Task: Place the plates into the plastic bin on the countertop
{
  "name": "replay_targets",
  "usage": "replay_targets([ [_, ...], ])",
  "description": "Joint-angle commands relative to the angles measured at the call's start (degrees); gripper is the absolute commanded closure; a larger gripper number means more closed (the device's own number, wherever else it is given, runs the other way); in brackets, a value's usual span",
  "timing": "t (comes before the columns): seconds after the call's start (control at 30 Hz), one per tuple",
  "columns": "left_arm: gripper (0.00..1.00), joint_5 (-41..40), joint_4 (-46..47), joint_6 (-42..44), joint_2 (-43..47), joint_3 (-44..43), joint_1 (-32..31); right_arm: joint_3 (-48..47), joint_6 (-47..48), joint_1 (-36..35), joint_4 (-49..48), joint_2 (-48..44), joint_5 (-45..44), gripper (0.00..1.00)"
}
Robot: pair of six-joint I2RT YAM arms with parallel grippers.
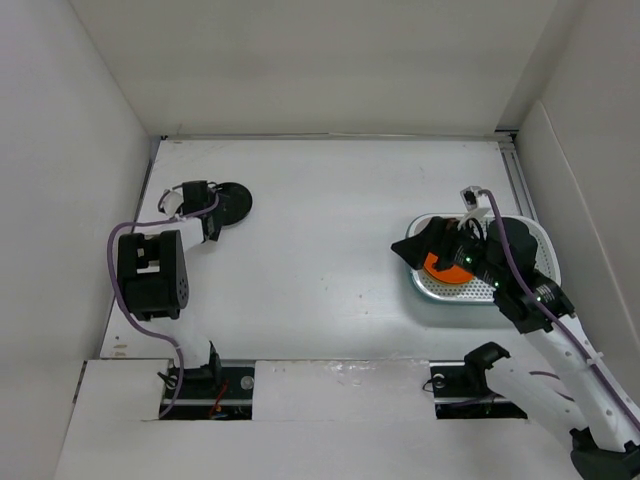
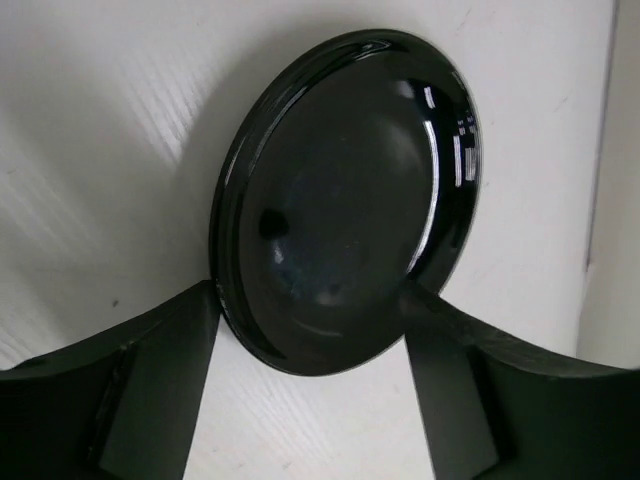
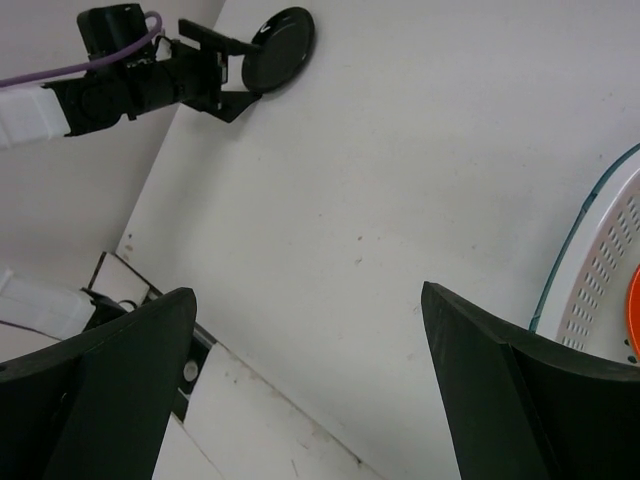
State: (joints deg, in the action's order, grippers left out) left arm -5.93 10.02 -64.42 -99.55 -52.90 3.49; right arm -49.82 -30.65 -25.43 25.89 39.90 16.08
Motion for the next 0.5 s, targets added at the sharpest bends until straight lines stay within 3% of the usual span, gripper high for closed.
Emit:
replay_targets([
  [0.0,0.34,0.6,-2.5,-2.3,-3.0,-0.8,0.0,-1.9,0.2,-1.1,-4.7,-0.4,-5.3,0.00],
  [0.1,0.57,0.6,-3.2,-2.9,-4.2,-1.3,0.0,-1.9,-0.3,-1.1,-4.7,0.1,-5.9,0.01],
  [0.17,0.78,1.1,-3.3,-3.5,-4.3,-1.3,0.0,-2.4,-0.3,-1.1,-4.7,0.1,-5.9,0.01],
  [0.27,0.95,1.1,-2.4,-4.1,-4.3,0.2,0.0,-2.4,-0.3,-0.6,-4.7,0.1,-5.9,0.02],
  [0.33,1.00,2.1,-0.5,-3.6,-3.5,0.3,0.6,-2.9,-0.3,0.0,-4.7,0.1,-6.4,0.04],
  [0.47,1.00,6.9,2.1,0.7,-1.8,-0.3,0.6,-2.9,0.4,0.0,-5.2,0.1,-5.1,0.00],
])
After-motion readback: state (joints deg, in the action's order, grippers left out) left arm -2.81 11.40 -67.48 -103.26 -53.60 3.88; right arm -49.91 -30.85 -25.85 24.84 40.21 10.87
